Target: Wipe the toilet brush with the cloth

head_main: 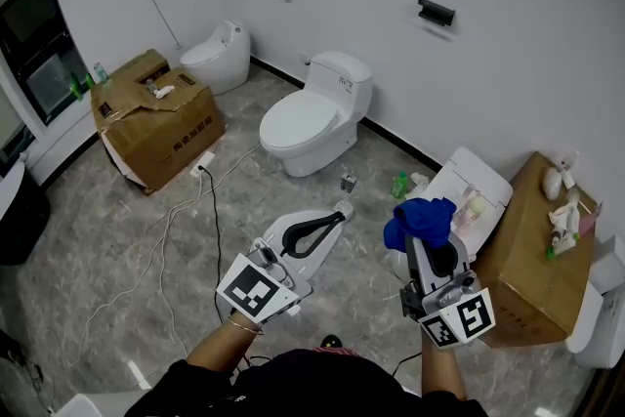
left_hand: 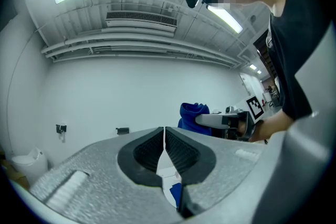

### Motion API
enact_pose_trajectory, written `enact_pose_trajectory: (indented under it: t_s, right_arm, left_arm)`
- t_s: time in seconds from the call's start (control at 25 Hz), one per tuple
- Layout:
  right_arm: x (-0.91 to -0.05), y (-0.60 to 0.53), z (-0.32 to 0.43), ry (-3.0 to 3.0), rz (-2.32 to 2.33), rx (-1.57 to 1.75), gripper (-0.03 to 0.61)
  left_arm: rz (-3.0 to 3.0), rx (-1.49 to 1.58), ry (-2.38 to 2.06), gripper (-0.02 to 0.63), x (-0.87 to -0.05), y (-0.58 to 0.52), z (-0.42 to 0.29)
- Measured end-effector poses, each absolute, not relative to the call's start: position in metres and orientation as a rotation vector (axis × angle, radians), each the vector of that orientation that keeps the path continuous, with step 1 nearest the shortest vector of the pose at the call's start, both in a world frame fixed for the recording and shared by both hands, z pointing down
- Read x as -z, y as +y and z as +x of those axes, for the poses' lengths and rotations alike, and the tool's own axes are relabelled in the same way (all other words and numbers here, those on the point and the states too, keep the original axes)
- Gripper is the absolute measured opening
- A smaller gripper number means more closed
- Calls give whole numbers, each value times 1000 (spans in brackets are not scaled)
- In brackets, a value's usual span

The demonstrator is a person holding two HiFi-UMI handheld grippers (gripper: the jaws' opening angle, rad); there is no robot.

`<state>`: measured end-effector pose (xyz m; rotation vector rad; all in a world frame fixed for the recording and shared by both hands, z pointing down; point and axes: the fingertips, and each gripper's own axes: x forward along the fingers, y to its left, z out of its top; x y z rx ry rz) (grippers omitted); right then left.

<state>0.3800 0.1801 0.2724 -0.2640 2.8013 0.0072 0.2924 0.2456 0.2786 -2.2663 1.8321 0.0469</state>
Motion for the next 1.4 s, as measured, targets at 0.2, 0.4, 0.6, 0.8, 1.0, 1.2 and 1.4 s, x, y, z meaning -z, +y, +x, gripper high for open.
enact_pose_trajectory:
  t_s: [0.2,0.4,0.6,0.8,1.0,1.2,1.4]
  right_arm:
    - [-278,164,379,2808,-238,7,82]
    - [-279,154,380,2798,-230,29,81]
    - [-281,146,381,2796,-247,37,81]
    - [-281,141,369,2806,-260,22,81]
    - [-281,137,348,2804,-300,8,81]
    - [-282,131,318,2809,-355,-4,82]
    - [-277,127,291,2800,-404,-29,82]
  left_arm:
    - [-2254,-23,1857,3,-282,230,291]
    - [-2255,13,1866,3,-284,221,293]
    - [-2248,2,1872,3,-282,215,288]
    - [-2265,-25,1859,3,-281,209,274]
    - [-2275,-25,1839,3,-283,203,247]
    - [-2312,-42,1811,3,-285,193,216]
    - [-2339,-63,1764,3,-283,183,186]
